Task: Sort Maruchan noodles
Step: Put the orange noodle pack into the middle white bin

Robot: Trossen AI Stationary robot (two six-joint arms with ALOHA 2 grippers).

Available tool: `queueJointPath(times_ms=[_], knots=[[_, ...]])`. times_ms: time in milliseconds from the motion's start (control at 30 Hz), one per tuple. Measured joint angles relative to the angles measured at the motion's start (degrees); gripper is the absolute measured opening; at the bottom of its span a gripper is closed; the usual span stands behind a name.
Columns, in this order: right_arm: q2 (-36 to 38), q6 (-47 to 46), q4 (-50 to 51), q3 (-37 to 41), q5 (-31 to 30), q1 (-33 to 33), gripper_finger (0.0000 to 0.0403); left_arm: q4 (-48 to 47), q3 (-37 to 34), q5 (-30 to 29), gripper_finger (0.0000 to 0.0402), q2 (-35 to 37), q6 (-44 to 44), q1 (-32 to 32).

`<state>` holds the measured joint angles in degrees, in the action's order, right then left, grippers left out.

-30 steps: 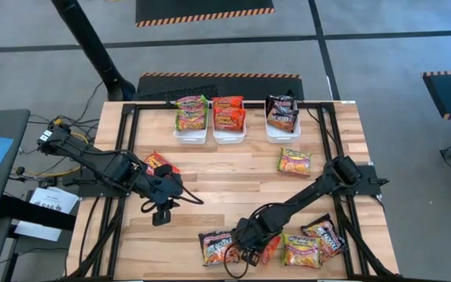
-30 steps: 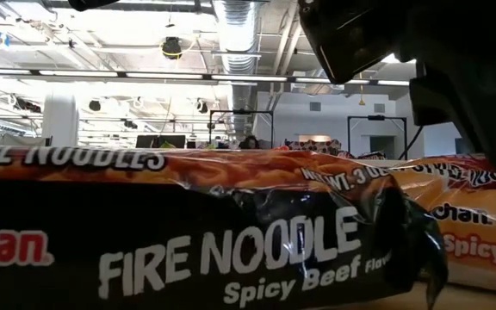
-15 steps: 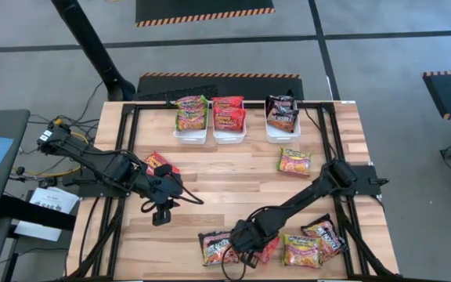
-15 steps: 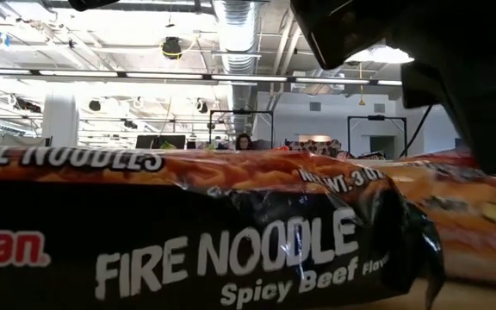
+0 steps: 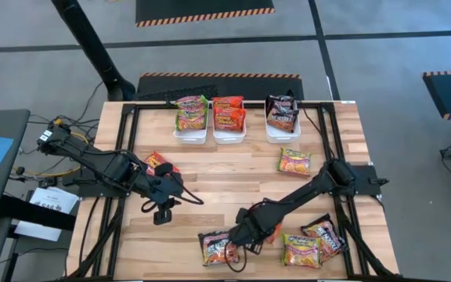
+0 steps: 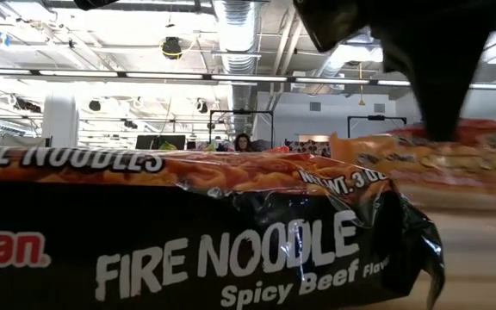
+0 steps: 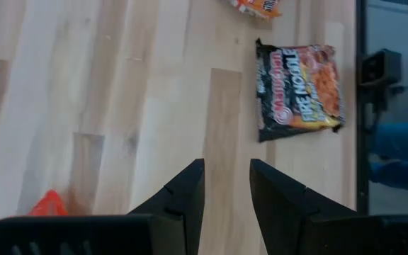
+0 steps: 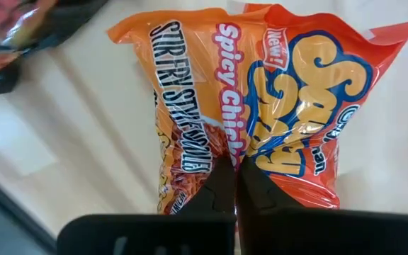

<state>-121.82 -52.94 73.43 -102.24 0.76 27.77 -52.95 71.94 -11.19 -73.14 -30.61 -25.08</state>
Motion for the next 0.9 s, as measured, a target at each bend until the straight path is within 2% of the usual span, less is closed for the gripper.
queueJointPath(times_ms=[133, 400, 700, 900], knots=[[0.06, 3.82, 3.19, -2.41, -2.4, -1.82, 0.0005, -0.02, 0.0, -2.96, 0.0098, 0.2, 0.44, 0.18], [0.17, 18.16, 7.57, -6.95, -8.67, -8.55, 0.0005, 0.24, 0.0, -4.03, 0.0098, 1.84, 3.37, 4.55], [0.26, 37.93, 8.22, -8.99, -17.75, -20.25, 0.0005, 0.5, 0.0, -4.56, 0.0098, 4.57, 4.92, 12.37], [0.29, 50.36, 5.14, -10.97, -23.36, -29.15, 0.0005, 0.61, 0.0, -4.54, 0.0098, 7.65, 4.94, 17.22]])
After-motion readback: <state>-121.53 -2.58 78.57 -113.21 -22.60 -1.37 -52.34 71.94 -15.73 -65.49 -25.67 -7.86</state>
